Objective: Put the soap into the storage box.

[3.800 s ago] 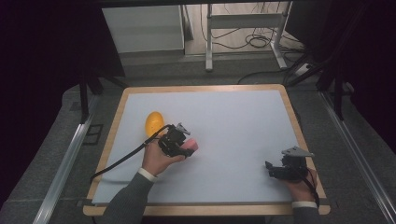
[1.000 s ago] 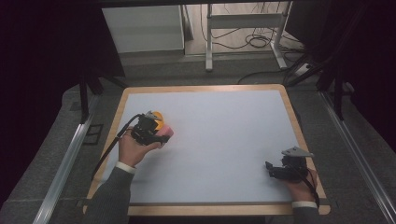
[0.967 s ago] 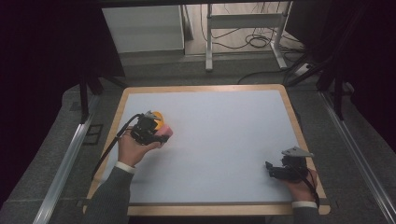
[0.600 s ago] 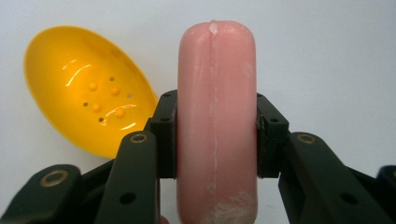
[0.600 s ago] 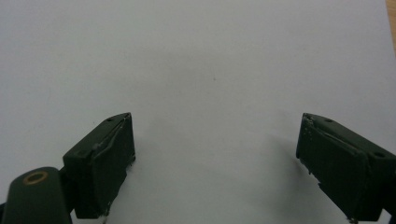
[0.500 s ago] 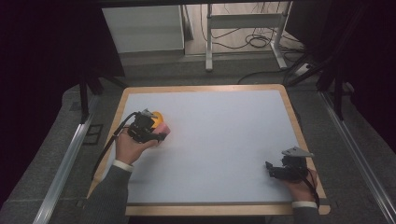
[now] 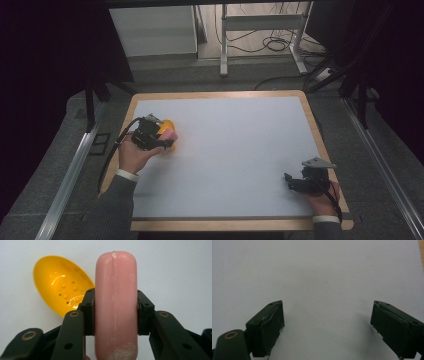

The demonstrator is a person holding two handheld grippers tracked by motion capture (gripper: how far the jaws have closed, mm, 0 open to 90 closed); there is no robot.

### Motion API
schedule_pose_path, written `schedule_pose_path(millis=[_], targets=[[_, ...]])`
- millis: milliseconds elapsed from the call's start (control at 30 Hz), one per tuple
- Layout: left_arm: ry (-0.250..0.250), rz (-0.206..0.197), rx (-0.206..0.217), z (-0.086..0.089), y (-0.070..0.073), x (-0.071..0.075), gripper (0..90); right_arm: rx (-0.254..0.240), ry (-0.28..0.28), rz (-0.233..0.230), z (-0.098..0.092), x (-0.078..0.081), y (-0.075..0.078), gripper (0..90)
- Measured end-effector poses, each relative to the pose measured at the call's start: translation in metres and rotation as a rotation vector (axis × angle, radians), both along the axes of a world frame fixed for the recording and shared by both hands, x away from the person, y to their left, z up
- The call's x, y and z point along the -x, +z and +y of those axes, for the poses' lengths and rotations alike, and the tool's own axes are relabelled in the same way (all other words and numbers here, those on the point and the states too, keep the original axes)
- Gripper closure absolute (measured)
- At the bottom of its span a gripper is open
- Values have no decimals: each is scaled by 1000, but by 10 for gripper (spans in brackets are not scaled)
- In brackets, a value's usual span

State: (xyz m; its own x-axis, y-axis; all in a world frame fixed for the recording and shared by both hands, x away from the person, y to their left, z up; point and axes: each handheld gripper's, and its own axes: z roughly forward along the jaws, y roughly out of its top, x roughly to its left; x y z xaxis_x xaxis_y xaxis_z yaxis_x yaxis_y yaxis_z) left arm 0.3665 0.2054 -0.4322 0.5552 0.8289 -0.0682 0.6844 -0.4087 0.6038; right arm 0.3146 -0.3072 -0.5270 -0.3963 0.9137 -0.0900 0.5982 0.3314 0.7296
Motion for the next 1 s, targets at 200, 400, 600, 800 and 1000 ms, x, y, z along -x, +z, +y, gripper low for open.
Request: schedule_pose_path(millis=[200,400,600,800,1000], targets=[[15,-3,-8,3,0,-2,602,1,0,0,0,0,0,111],[27,5,0,6,1,-6,602,1,-1,0,0,0,0,111],[44,5,0,11,2,-10,602,1,-2,-1,0,0,0,111],[56,14,-1,14,2,-14,602,0,-3,0,0,0,0,111],[76,20,-9,15,0,-22,602,-1,-3,0,0,0,0,111]])
